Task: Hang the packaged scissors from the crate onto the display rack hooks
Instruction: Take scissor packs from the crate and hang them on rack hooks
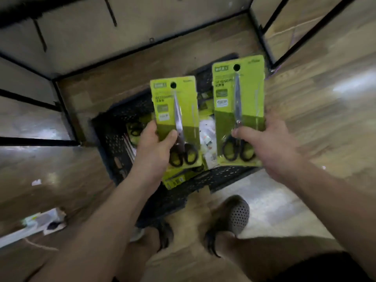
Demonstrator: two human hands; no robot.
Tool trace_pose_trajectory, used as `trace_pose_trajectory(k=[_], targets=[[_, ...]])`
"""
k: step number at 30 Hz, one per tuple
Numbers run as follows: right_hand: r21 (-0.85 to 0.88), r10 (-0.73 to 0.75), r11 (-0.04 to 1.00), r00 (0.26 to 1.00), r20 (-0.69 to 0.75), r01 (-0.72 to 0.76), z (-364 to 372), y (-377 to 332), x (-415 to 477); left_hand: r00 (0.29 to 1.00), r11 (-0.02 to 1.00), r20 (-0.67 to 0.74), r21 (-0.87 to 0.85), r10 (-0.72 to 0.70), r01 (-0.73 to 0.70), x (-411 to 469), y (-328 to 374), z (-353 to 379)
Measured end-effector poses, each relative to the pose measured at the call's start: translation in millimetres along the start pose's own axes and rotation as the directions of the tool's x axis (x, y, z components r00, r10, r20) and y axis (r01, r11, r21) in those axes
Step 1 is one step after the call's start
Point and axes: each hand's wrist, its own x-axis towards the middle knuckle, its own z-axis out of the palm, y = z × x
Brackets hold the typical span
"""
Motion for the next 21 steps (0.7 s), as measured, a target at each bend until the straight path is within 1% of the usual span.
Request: trace_pose_trajectory(k=[1, 3, 7, 11, 14, 18, 21], targets=[[-0.008, 0.000, 1.000, 1.000, 0.019, 0.000, -10, -22, -26, 1.000, 0.999, 0.011, -0.037, 0.005, -0.005, -20, 15, -4], [-0.020, 0.027, 0.999, 0.999, 0.044, -0.026, -28, -73, -76, 1.000, 0.996, -0.016, -0.089, 0.023, -0.025, -69, 58, -19], [-0.016, -0.005, 1.000, 0.999, 0.052, 0.006, -55, -198, -171, 0.996, 0.992, -0.069, -0.105, 0.059, -0.066, -181, 178, -63], [-0.003, -0.088, 0.996, 0.993, 0.082, 0.089, -68, -334, -255, 0.977, 0.970, -0.107, -0.138, 0.185, -0.199, -290, 305, -117], [0.008, -0.188, 0.982, 0.977, 0.104, 0.188, -67, -426, -319, 0.947, 0.943, -0.174, -0.152, 0.271, -0.297, -359, 383, -158], [-0.002, -0.323, 0.944, 0.929, 0.179, 0.329, -42, -507, -385, 0.887, 0.891, -0.279, -0.166, 0.368, -0.422, -415, 448, -223], [0.021, -0.383, 0.923, 0.911, 0.156, 0.384, -13, -537, -414, 0.856, 0.859, -0.327, -0.191, 0.400, -0.475, -437, 464, -271]])
